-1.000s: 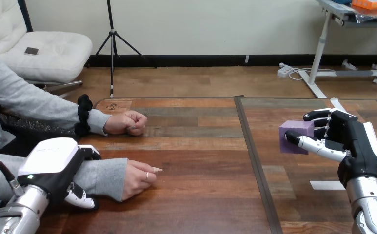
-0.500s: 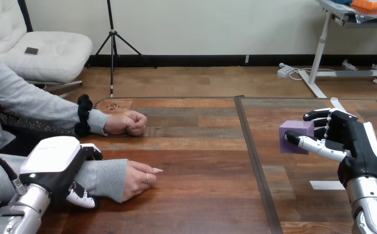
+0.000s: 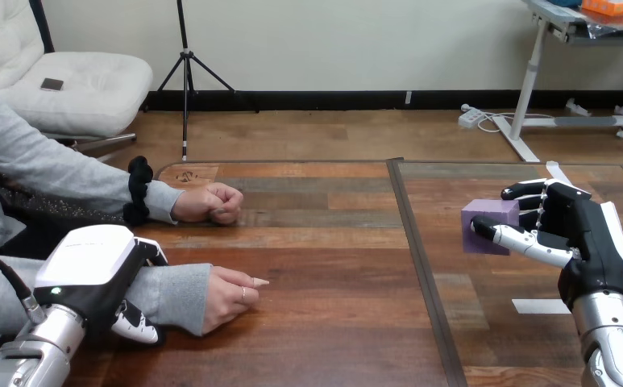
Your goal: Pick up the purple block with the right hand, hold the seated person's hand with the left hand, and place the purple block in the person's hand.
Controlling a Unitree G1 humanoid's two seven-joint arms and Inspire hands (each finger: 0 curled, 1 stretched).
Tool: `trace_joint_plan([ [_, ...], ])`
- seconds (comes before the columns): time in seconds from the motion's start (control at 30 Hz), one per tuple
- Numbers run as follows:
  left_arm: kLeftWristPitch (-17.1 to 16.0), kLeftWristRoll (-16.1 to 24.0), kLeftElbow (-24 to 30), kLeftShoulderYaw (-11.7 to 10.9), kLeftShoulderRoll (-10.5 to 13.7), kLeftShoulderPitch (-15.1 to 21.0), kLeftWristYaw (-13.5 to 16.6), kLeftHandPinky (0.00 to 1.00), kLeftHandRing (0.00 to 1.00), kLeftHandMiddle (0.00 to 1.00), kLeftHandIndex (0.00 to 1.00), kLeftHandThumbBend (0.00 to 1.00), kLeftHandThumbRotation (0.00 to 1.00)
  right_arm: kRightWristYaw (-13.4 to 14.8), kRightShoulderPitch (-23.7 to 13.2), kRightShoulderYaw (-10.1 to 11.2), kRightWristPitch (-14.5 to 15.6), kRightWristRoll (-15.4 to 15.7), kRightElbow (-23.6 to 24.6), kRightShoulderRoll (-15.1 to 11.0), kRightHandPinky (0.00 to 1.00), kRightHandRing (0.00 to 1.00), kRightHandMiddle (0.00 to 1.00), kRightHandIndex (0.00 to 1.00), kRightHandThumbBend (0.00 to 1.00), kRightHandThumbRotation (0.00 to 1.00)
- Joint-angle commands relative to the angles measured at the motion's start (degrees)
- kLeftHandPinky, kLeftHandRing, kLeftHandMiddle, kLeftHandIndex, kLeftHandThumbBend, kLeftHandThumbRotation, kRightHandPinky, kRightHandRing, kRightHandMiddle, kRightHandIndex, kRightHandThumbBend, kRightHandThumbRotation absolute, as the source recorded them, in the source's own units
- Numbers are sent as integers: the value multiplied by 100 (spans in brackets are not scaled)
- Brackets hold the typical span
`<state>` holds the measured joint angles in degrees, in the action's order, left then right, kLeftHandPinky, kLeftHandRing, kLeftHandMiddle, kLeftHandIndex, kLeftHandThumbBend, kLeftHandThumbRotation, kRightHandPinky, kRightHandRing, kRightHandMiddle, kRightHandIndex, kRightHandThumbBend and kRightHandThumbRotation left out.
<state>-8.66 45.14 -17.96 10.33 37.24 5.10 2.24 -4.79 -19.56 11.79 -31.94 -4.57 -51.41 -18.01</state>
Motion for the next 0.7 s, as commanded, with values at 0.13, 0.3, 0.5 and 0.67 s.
trace_joint_plan([
  [0.13, -129, -165, -90, 65, -90, 297, 121, 36, 41, 45, 47, 77, 0, 65, -246, 36, -139, -1, 334, 6, 38, 38, 42, 43, 88, 0],
  [0.3, -202, -231, -147, 65, -96, 297, 213, 31, 37, 42, 45, 75, 0, 43, -242, 44, -143, -23, 339, 13, 37, 38, 42, 43, 88, 0],
  [0.5, -263, -371, -210, 39, -120, 302, 211, 28, 34, 41, 43, 75, 0, 6, -230, 53, -103, -64, 373, 24, 38, 38, 42, 43, 88, 0],
  [0.67, -200, -506, -199, 13, -145, 311, 71, 25, 32, 40, 42, 73, 0, 20, -221, 40, -111, -36, 385, 15, 38, 39, 42, 43, 87, 0],
])
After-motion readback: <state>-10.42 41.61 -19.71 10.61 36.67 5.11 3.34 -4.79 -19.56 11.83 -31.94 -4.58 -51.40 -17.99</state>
